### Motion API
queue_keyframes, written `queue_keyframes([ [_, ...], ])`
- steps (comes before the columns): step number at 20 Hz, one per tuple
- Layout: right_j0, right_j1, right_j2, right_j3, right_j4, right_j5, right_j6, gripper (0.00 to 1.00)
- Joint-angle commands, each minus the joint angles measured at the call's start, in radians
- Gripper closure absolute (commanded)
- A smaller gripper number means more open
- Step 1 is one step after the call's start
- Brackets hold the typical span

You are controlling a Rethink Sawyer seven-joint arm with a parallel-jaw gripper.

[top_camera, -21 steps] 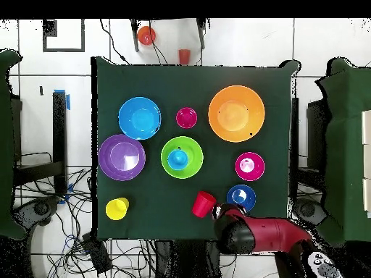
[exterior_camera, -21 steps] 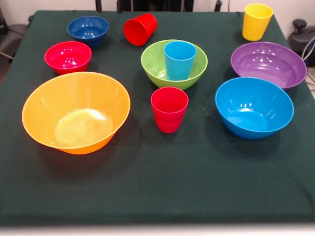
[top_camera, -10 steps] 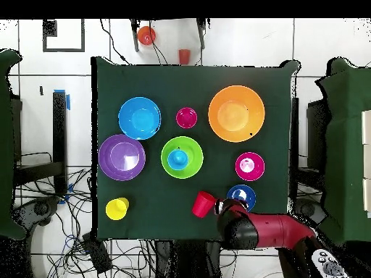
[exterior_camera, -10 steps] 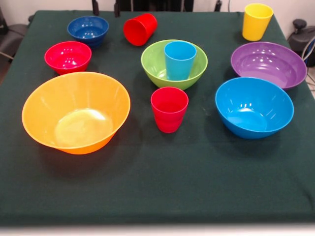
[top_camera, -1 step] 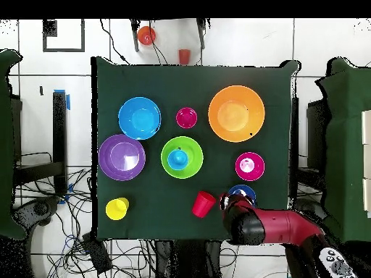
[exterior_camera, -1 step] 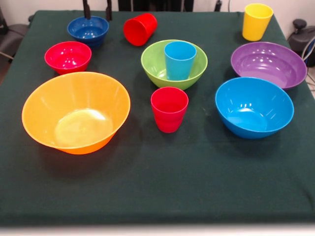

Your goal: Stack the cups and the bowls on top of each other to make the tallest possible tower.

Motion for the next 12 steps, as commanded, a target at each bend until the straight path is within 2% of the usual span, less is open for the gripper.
queue_keyframes([
  [1,0.005,0.081,0.108,-0.095,0.000,0.124,-0.059,0.00],
  [7,0.058,0.112,0.051,-0.098,-0.039,0.048,0.015,0.00],
  [12,0.073,0.123,0.034,-0.093,-0.037,0.021,0.039,0.00],
])
